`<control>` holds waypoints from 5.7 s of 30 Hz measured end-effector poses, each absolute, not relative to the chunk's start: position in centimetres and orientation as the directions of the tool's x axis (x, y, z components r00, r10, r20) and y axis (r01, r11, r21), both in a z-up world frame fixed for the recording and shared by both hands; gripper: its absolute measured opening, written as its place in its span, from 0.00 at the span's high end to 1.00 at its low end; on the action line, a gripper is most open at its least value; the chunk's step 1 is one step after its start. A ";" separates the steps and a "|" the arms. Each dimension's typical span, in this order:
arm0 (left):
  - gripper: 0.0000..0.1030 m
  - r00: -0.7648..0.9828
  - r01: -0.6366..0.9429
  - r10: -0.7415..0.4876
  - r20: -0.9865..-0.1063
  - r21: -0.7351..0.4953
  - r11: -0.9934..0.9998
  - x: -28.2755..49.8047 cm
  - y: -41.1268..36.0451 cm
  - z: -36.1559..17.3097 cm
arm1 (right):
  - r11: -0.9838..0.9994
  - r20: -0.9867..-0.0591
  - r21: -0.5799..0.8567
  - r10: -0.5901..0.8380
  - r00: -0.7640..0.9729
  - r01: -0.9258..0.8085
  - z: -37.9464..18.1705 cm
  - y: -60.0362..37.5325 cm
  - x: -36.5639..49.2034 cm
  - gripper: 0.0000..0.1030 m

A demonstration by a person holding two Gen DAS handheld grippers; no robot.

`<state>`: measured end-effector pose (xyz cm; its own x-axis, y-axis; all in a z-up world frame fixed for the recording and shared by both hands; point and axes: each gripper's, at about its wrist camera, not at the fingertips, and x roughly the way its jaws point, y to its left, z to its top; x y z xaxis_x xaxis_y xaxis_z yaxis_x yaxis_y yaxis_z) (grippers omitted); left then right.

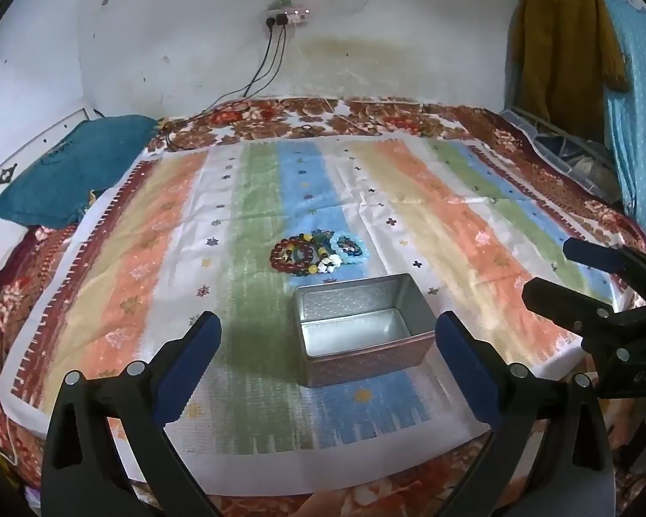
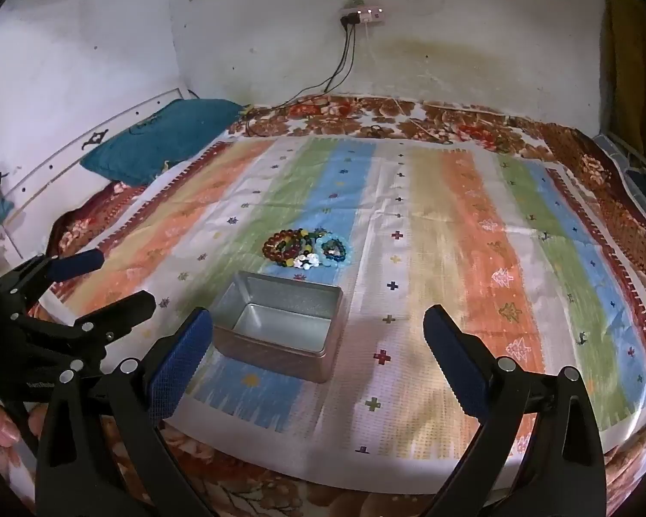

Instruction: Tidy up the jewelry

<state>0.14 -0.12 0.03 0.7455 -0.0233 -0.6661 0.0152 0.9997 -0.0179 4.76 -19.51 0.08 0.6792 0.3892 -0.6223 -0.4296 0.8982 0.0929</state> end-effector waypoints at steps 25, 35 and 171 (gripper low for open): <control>0.05 0.766 0.028 -0.059 -0.641 -0.059 0.998 -0.7 0.8 0.8 | 0.904 -0.644 0.095 0.375 0.667 -0.416 -0.1 -19.9 4.9 0.04; 0.05 0.770 0.004 -0.049 -0.636 -0.072 0.997 -0.7 1.3 0.7 | 0.905 -0.644 0.089 0.371 0.669 -0.416 -0.1 -20.0 4.9 0.04; 0.13 0.392 -0.224 0.049 -0.919 -0.043 0.974 23.9 10.6 -13.3 | 0.940 -0.901 0.186 0.279 0.332 -0.285 -13.0 -13.7 30.9 0.04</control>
<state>23.87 10.56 -13.27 0.3917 0.0493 -0.9188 -0.2242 0.9736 -0.0433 30.90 -13.67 -12.96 0.3324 0.2787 -0.9010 -0.2852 0.9403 0.1856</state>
